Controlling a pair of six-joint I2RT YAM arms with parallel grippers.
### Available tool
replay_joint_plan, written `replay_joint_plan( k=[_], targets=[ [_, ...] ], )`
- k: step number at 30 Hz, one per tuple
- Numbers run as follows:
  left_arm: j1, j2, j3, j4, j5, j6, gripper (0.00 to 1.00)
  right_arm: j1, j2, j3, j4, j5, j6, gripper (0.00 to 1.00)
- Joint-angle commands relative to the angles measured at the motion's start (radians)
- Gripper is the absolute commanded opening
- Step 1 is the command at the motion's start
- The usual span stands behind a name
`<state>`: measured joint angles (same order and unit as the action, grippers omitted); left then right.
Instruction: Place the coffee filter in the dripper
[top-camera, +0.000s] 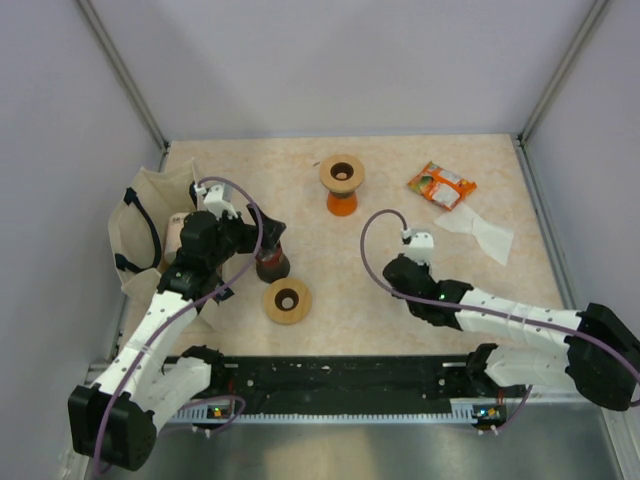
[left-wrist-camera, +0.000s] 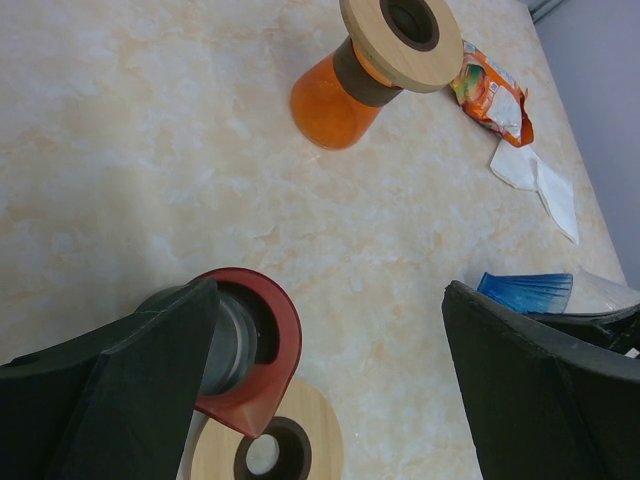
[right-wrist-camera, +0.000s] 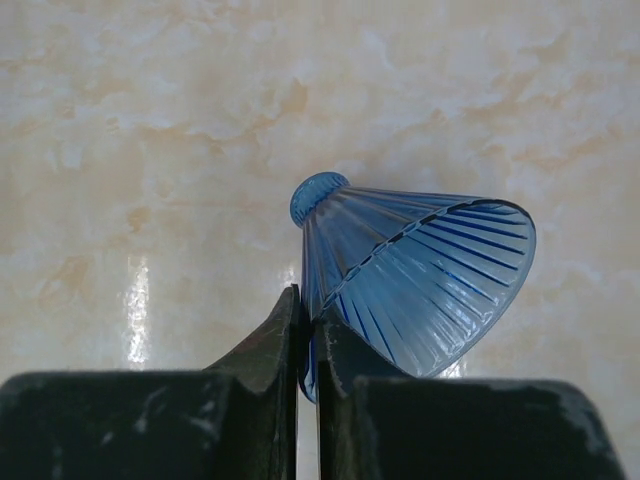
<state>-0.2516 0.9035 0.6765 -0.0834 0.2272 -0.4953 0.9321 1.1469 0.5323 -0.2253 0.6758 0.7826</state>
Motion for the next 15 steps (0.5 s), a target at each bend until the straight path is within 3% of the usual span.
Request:
replay_joint_plan(
  k=[1, 4, 8, 11, 15],
  targets=[
    [-0.003, -0.012, 0.006, 0.036, 0.009, 0.008, 0.99, 0.014, -0.094, 0.176, 0.018, -0.077, -0.492, 0.00],
    [-0.003, -0.005, 0.008, 0.034, 0.023, 0.012, 0.99, 0.007, -0.113, 0.276, 0.009, -0.153, -0.808, 0.00],
    [-0.003, 0.006, 0.020, 0.024, 0.020, 0.017, 0.99, -0.077, -0.073, 0.477, -0.048, -0.360, -1.056, 0.00],
    [-0.003, 0.012, 0.026, 0.020, 0.014, 0.018, 0.99, -0.174, 0.025, 0.647, -0.091, -0.566, -1.233, 0.00],
    [-0.003, 0.018, 0.037, -0.009, -0.009, 0.031, 0.99, -0.211, 0.241, 0.903, -0.280, -0.616, -1.545, 0.00]
  ],
)
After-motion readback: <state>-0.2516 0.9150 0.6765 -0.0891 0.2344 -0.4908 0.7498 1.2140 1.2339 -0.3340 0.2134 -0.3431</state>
